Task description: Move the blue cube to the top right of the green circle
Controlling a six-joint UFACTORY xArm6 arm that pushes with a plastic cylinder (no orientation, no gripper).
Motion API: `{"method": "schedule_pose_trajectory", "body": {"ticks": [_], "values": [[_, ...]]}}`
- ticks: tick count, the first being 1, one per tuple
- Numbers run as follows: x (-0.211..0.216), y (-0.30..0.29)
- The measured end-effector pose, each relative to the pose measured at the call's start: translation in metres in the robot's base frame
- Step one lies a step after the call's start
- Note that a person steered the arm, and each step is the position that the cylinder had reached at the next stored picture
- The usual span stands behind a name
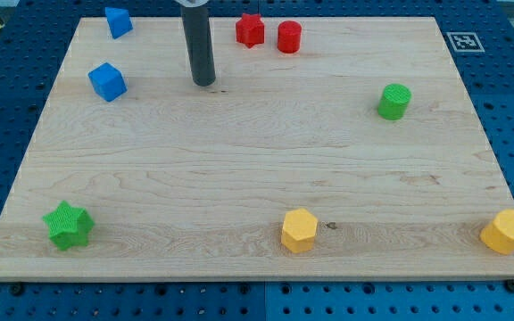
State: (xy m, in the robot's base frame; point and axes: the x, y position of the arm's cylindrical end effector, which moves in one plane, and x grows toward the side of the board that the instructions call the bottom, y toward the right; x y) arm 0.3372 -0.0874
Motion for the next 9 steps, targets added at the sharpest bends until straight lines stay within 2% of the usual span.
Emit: {"method": "schedule_pose_trajectory", "body": {"ticks": [2,3,4,5,6,8,9], "values": [[-0.04,-0.047],[-0.044,-0.098],[-0.041,-0.155],[-0.017,-0.182],[0.007,-0.165],[0.019,-0.103],[0.048,-0.078]]}}
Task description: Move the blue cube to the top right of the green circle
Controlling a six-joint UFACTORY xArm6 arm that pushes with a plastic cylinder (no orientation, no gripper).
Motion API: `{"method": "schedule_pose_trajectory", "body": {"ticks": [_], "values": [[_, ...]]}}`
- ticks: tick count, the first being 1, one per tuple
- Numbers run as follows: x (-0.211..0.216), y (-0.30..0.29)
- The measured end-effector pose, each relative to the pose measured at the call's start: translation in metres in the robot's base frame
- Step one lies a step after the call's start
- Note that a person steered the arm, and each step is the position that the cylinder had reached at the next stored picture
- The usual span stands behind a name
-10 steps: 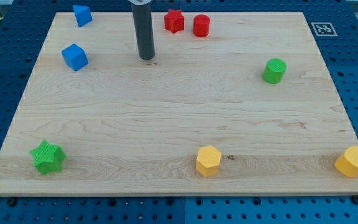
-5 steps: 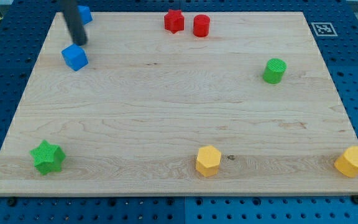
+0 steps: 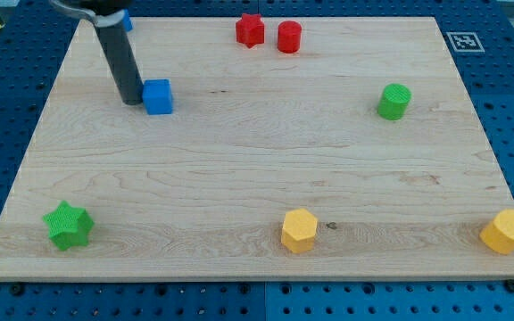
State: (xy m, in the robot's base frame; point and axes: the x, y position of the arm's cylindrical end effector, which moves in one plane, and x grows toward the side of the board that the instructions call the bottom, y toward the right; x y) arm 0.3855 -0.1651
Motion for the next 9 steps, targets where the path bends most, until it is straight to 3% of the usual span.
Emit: {"method": "schedule_pose_trajectory", "body": {"ticks": [5,9], "values": [[-0.012,0.137],[-0.024,0.297]]}}
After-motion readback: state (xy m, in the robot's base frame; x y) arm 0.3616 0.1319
